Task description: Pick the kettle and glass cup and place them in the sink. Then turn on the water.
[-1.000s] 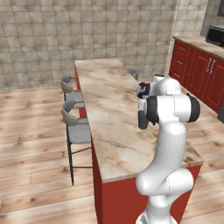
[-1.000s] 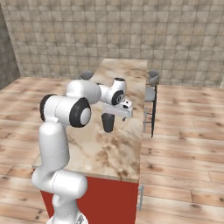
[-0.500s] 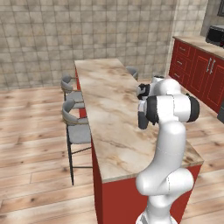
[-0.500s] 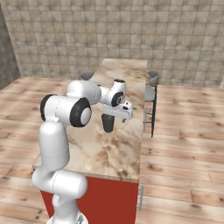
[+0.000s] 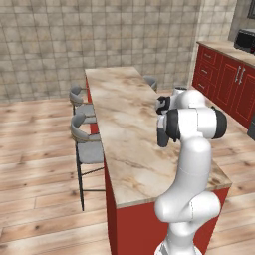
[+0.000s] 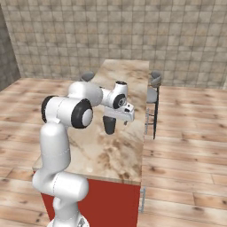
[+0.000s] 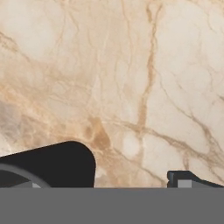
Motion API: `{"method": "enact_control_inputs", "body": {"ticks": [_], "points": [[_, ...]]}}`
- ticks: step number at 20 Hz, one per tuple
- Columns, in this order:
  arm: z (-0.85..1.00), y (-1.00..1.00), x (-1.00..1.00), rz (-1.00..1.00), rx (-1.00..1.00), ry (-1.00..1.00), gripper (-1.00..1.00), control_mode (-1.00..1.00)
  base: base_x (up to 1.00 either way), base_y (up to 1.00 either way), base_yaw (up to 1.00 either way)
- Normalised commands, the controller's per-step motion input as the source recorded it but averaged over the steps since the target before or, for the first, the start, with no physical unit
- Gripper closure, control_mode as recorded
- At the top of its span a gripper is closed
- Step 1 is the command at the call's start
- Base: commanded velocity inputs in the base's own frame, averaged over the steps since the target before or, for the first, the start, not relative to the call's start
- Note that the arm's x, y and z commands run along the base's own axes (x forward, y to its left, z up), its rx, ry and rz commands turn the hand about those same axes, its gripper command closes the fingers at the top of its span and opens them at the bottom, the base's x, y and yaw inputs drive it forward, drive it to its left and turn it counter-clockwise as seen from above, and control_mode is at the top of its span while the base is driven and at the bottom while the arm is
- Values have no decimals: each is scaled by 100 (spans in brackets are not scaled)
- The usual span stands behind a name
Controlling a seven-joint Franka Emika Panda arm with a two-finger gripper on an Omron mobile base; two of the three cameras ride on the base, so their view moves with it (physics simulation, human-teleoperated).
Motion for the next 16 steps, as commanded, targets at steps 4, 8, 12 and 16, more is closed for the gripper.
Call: {"method": "enact_control_inputs", "body": {"ticks": [4,8,12,16], "points": [[-16,0,0,0,0,0,-100,-100,0,0,0],[-14,0,0,0,0,0,-100,-100,0,0,0],[-12,0,0,0,0,0,-100,-100,0,0,0],[-13,0,0,0,0,0,-100,-100,0,0,0]]}}
